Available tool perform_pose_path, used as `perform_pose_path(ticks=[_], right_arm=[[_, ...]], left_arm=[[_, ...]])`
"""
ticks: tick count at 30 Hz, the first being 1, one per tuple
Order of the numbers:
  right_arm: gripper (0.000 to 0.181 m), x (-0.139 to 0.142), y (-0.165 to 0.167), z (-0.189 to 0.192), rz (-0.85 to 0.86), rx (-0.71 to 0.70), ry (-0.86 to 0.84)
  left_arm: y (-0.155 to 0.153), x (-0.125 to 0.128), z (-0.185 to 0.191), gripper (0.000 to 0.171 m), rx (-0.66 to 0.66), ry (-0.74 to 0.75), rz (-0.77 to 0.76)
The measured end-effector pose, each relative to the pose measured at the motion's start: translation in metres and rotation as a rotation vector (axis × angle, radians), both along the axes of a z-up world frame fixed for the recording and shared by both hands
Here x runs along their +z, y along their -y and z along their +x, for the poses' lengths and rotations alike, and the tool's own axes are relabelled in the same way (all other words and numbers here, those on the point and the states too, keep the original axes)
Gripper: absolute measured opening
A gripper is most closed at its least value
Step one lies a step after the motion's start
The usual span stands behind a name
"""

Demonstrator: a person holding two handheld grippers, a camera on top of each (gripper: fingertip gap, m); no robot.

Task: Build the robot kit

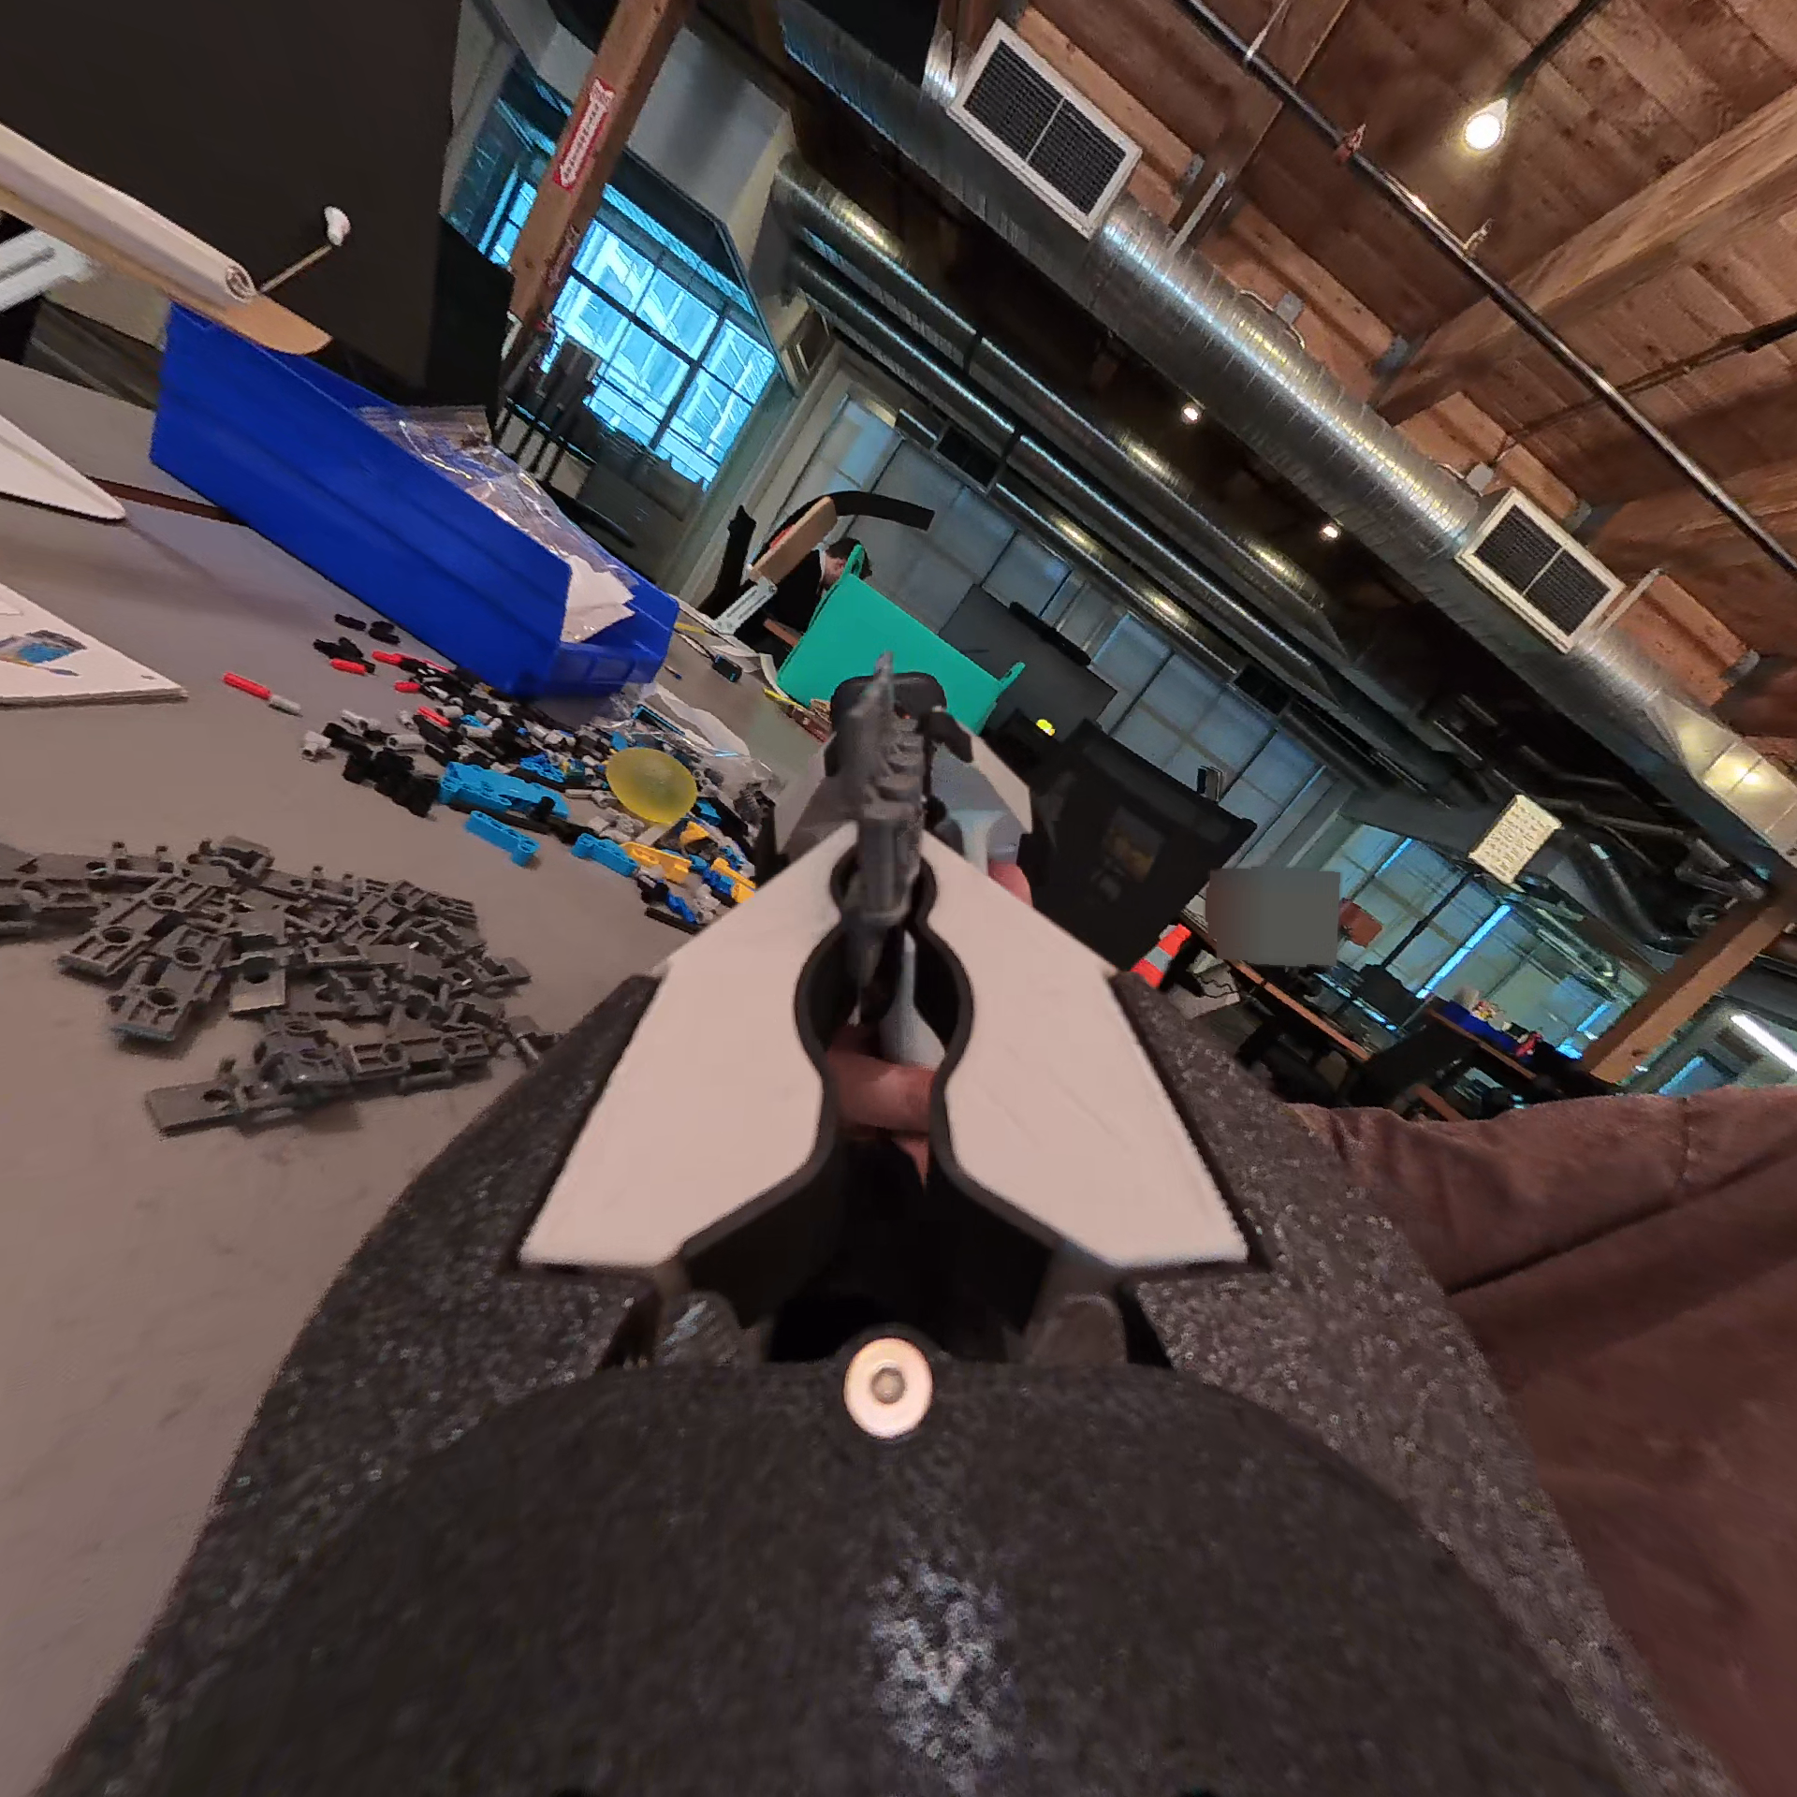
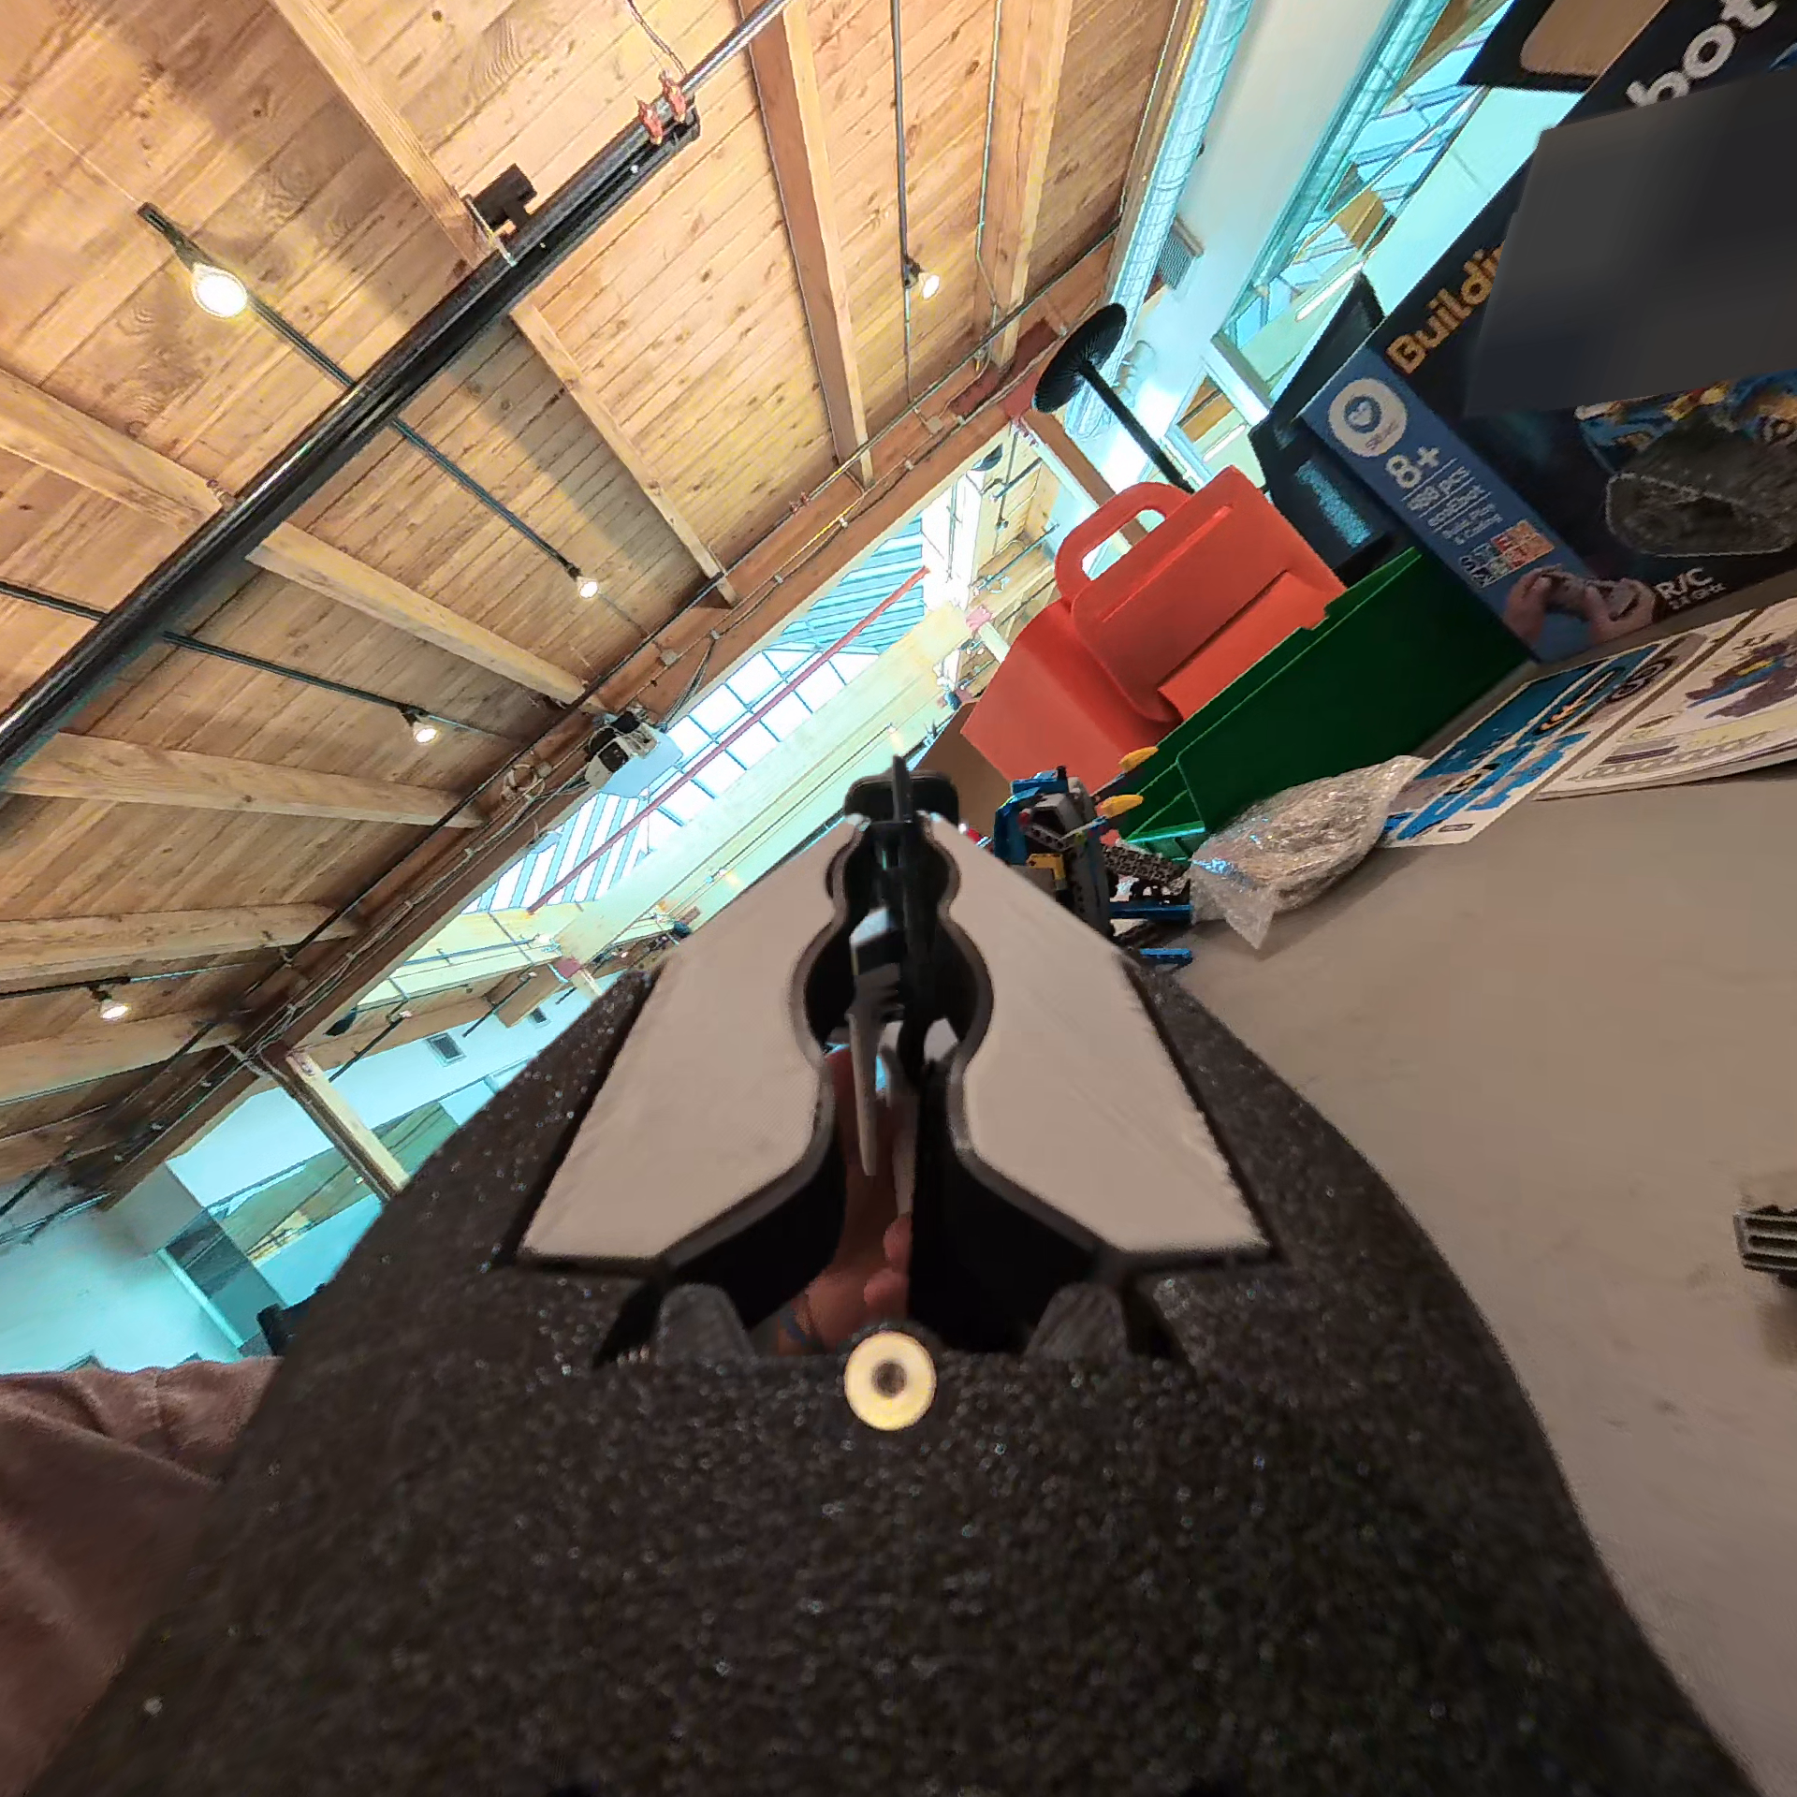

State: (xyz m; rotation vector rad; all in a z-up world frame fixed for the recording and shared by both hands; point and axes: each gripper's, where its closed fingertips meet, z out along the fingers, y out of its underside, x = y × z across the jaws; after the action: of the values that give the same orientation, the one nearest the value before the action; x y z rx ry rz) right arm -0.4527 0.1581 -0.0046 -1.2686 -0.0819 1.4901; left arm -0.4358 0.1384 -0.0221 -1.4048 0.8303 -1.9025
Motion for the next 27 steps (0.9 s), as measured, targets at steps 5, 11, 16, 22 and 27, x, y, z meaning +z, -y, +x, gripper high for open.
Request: perform_pose_path(ticks=[5, 11, 16, 22, 27], right_arm=[[0.008, 0.001, 0.001, -0.004, 0.020, 0.031, 0.047], [0.028, -0.023, -0.007, 0.014, -0.015, 0.019, 0.414], [0.027, -0.142, 0.034, 0.002, -0.027, 0.321, 1.278], [0.023, -0.145, 0.038, -0.022, 0.158, 0.351, 1.349], [0.020, -0.159, 0.034, -0.030, 0.166, 0.382, 1.413]], left_arm=[[-0.001, 0.003, -0.004, 0.001, 0.029, 0.011, 0.029], [-0.046, -0.033, -0.026, 0.001, 0.223, -0.283, 0.297], [-0.067, -0.068, -0.039, 0.002, 0.296, -0.521, 0.418], [-0.047, -0.066, -0.029, 0.003, 0.208, -0.485, 0.449], [-0.044, -0.068, -0.027, 0.002, 0.185, -0.487, 0.440]])
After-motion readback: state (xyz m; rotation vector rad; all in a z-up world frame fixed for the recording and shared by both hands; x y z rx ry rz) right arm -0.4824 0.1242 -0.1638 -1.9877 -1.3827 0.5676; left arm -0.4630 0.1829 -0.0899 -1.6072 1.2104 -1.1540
